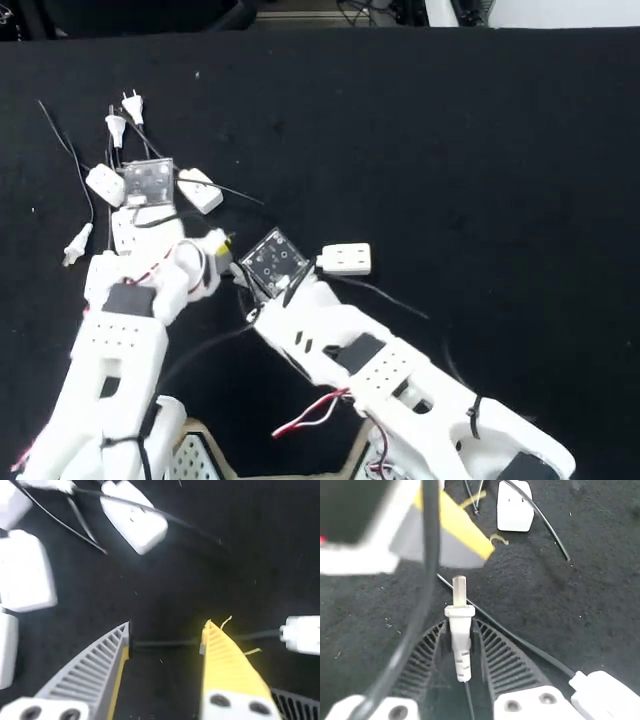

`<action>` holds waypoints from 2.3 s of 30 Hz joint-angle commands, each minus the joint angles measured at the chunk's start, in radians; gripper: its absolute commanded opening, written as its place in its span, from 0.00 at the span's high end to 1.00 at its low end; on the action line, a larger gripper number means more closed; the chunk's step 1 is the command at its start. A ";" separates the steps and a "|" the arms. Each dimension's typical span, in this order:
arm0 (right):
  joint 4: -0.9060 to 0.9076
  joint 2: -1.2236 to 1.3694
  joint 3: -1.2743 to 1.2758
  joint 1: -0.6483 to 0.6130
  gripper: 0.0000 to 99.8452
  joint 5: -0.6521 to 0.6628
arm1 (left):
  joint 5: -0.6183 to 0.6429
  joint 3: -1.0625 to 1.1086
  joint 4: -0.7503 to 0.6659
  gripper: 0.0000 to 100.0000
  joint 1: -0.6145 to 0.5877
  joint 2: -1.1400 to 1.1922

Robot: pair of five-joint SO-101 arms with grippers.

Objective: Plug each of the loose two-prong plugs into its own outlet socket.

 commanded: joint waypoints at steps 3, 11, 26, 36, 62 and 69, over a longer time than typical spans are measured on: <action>-0.026 -0.033 -0.015 -0.018 0.99 -0.034 | -0.005 0.104 -0.028 0.77 -0.045 -0.281; -0.025 -0.033 -0.024 -0.080 0.99 -0.071 | -0.009 0.297 -0.086 0.77 0.042 -0.540; 0.221 -0.315 -0.031 -0.061 0.99 -0.071 | -0.097 0.337 -0.087 0.77 0.045 -0.511; 0.172 -0.418 0.044 0.006 0.99 -0.071 | -0.100 0.337 -0.087 0.77 0.044 -0.511; 0.175 -0.426 0.038 0.009 0.99 -0.078 | -0.097 0.340 -0.087 0.77 0.048 -0.511; 0.172 -0.426 0.038 0.009 0.99 -0.087 | -0.097 0.340 -0.087 0.77 0.048 -0.511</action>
